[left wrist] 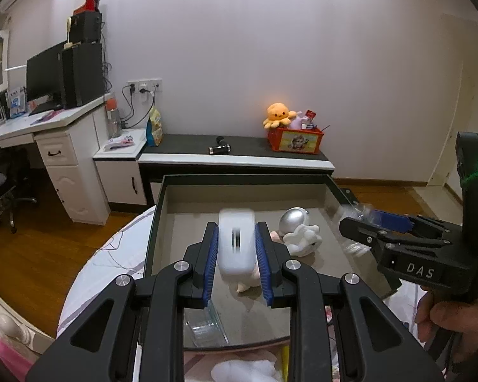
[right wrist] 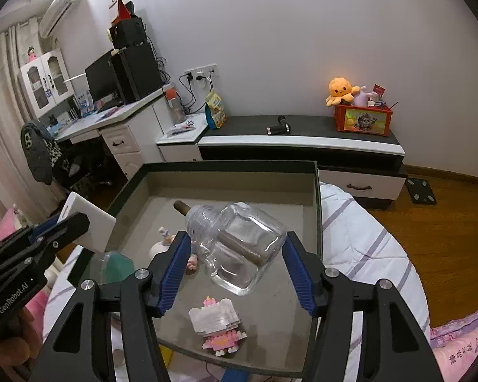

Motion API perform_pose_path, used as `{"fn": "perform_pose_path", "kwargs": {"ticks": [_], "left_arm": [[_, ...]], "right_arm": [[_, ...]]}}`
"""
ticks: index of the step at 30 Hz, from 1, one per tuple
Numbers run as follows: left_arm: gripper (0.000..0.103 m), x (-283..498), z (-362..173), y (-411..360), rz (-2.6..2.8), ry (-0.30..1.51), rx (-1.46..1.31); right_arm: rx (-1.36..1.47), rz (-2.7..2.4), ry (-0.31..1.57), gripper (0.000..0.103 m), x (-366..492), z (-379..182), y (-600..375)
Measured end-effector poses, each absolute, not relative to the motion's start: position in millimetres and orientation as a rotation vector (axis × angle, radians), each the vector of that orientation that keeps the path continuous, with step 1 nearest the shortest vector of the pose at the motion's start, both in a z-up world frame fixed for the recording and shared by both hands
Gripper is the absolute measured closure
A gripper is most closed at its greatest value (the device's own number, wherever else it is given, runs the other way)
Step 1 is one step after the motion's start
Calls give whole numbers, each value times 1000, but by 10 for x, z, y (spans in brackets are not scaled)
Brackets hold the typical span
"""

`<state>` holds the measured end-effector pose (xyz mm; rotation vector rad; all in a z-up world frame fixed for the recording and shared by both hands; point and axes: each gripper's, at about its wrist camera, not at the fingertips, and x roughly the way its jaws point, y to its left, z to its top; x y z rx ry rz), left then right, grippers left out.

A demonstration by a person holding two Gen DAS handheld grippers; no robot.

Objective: Organize rigid objects
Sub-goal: 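Lower the charger and bottle into the pink box and open both tools, then withdraw both tools from the box back over the remaining items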

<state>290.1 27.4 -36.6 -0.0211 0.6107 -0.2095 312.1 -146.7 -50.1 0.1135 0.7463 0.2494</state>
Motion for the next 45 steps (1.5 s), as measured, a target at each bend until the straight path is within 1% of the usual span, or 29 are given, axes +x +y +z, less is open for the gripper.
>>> {"fn": "perform_pose_path", "kwargs": {"ticks": [1, 2, 4, 6, 7, 8, 9, 19, 28, 39, 45], "left_arm": [[74, 2898, -361, 266, -202, 610, -16], [61, 2889, -358, 264, -196, 608, -13], [21, 2852, -345, 259, -173, 593, -8], [8, 2783, -305, 296, -150, 561, -10], [5, 2743, -280, 318, -146, 549, -14], [4, 2720, -264, 334, -143, 545, -16], [0, 2700, -250, 355, -137, 544, -16], [0, 2375, -200, 416, -123, 560, -21], [0, 1911, -189, 441, -131, 566, -26], [0, 1226, -254, 589, -119, 576, -58], [0, 959, -395, 623, -113, 605, -73]], "right_arm": [[115, 238, 745, 26, 3121, -510, -1473], [117, 230, 741, 17, 3124, -513, -1484], [125, 235, 746, 17, 3118, -521, -1494], [128, 221, 745, 15, 3081, -513, -1512], [128, 214, 741, 9, 3067, -506, -1520], [129, 204, 735, 0, 3045, -486, -1528], [128, 190, 728, 0, 3014, -449, -1538], [147, 192, 700, 0, 2721, -253, -1555], [162, 203, 667, 0, 2238, -146, -1538], [183, 197, 638, 0, 1489, -170, -1726], [202, 171, 639, 0, 1142, -281, -1818]]}}
